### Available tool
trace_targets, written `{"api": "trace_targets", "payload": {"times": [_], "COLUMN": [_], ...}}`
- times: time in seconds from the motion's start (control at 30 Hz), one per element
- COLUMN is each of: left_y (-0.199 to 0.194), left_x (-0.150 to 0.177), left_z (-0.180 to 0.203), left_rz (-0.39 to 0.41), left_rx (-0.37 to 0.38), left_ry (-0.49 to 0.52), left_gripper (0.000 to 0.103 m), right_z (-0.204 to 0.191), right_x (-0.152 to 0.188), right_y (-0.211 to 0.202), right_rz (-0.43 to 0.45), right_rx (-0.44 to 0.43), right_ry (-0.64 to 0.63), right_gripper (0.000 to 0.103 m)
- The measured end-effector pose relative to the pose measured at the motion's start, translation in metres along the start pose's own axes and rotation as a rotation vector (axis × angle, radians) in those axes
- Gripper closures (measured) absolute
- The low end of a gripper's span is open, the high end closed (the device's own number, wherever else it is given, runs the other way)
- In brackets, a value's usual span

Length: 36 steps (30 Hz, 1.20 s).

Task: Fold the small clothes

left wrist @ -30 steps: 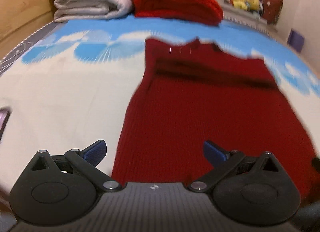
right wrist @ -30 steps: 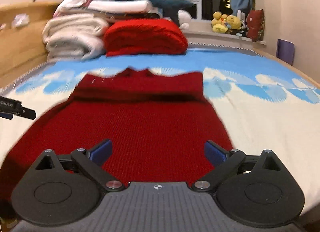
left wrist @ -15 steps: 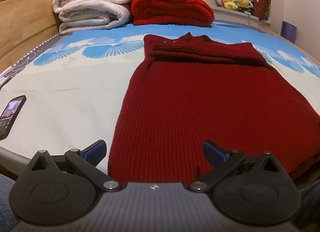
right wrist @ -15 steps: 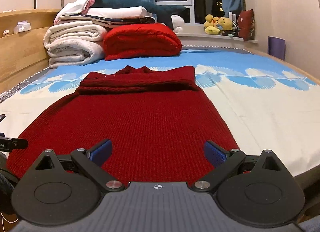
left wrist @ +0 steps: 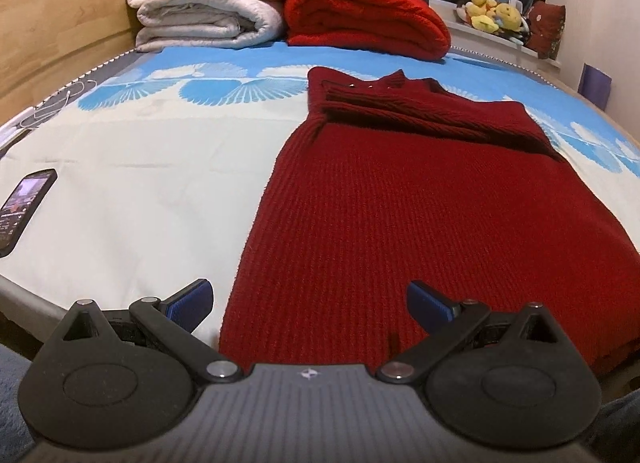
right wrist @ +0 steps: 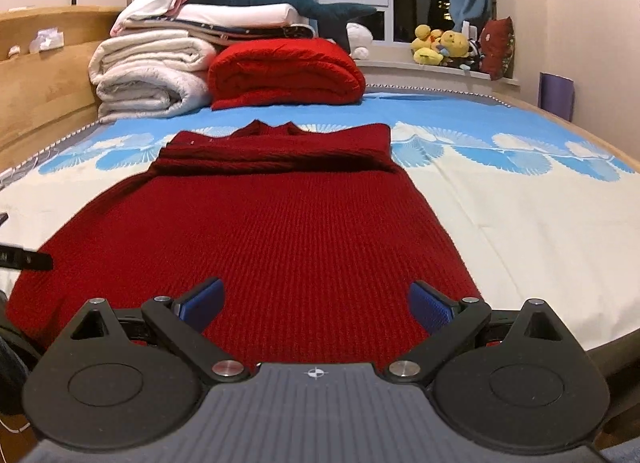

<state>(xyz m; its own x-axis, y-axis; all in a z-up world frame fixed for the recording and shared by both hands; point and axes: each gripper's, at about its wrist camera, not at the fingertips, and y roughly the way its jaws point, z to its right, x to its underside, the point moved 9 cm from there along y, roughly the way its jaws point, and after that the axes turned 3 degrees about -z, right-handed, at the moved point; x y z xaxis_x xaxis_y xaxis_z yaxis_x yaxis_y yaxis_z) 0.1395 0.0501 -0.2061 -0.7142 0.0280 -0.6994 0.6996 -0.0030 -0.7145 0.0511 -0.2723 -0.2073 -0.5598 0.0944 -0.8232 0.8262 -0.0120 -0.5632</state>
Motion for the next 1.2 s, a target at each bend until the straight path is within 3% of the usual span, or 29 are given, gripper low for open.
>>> {"api": "trace_targets", "payload": {"times": [0.17, 0.43, 0.6, 0.77, 0.9, 1.07, 1.2], "left_y": [0.008, 0.025, 0.037, 0.052, 0.049, 0.045, 0.044], "left_x": [-0.004, -0.014, -0.014, -0.004, 0.0, 0.004, 0.004], "left_z": [-0.001, -0.011, -0.016, -0.012, -0.008, 0.0, 0.0], "left_rz": [-0.01, -0.035, -0.091, -0.187, -0.184, -0.185, -0.187], "left_rx": [-0.006, -0.005, 0.035, 0.087, 0.1, 0.127, 0.155], "left_ry": [-0.005, -0.036, -0.077, -0.096, -0.069, -0.035, -0.065], "left_gripper": [0.0, 0.0, 0.0, 0.0, 0.0, 0.0, 0.0], "right_z": [0.006, 0.048, 0.083, 0.108, 0.126, 0.113, 0.099], "right_x": [-0.004, -0.005, -0.002, 0.002, 0.016, 0.017, 0.019], "right_y": [0.007, 0.037, 0.044, 0.059, 0.081, 0.081, 0.077], "right_rz": [-0.004, -0.112, -0.14, -0.189, -0.335, -0.339, -0.341], "right_rx": [0.03, 0.066, 0.126, 0.203, 0.154, 0.112, 0.042], "right_ry": [0.002, 0.11, 0.233, 0.223, 0.317, 0.272, 0.251], "right_gripper": [0.005, 0.005, 0.005, 0.005, 0.004, 0.001, 0.001]}}
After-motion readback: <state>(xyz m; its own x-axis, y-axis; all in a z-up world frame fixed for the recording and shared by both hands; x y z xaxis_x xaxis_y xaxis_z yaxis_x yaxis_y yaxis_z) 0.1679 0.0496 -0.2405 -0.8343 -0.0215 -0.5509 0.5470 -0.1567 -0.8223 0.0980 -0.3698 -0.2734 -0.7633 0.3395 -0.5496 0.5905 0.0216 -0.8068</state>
